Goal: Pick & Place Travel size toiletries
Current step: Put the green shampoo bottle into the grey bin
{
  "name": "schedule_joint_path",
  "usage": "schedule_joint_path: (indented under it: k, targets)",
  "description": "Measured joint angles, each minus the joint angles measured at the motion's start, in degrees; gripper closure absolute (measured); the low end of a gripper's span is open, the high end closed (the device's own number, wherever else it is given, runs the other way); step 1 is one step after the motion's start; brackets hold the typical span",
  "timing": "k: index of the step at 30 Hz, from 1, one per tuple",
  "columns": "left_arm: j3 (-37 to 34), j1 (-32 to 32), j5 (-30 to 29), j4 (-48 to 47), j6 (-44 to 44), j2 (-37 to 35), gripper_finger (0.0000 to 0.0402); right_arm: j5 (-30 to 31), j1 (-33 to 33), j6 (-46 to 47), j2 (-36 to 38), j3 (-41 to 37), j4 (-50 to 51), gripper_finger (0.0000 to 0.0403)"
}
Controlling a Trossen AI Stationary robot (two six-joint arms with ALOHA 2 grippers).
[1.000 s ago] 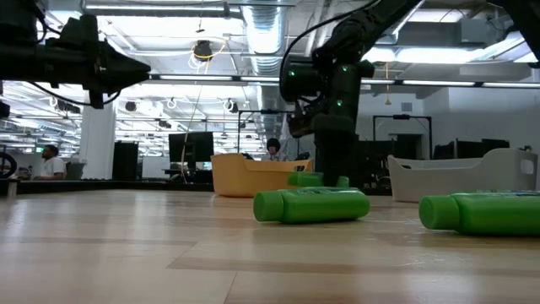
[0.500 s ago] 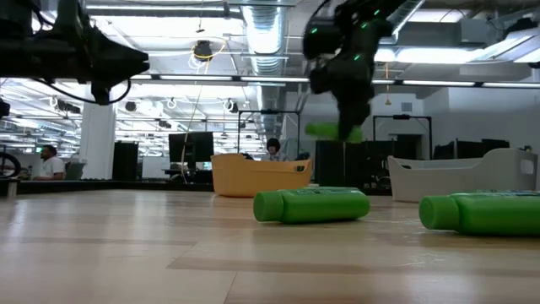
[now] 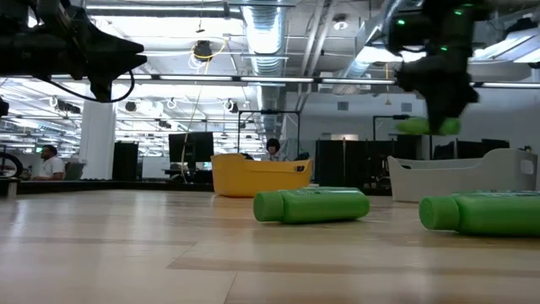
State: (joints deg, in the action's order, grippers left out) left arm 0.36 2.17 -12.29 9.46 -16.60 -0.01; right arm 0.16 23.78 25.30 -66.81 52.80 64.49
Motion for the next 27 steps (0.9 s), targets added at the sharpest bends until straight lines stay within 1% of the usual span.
schedule_joint_path:
  k: [4,8,15,19,27]
  targets:
    - [0.0,0.0,-0.01,0.02,0.0,0.0,0.0309,-0.02,0.44,4.25,4.51,-6.47,-0.17,0.0262]
    - [0.0,0.02,-0.03,-0.01,0.0,0.0,0.0309,0.11,0.41,5.37,4.65,-10.8,-0.66,0.0262]
    - [0.0,0.04,-0.2,-0.01,0.0,0.0,0.0309,0.29,0.5,4.7,0.07,-12.87,-5.52,0.0262]
    - [0.0,0.04,-0.18,0.02,0.0,0.0,0.0309,1.4,2.0,3.98,-3.24,-12.85,-7.81,0.0261]
    - [0.0,0.04,-0.16,0.02,0.0,0.0,0.0309,1.42,4.43,1.75,-9.57,-12.85,-8.79,0.0241]
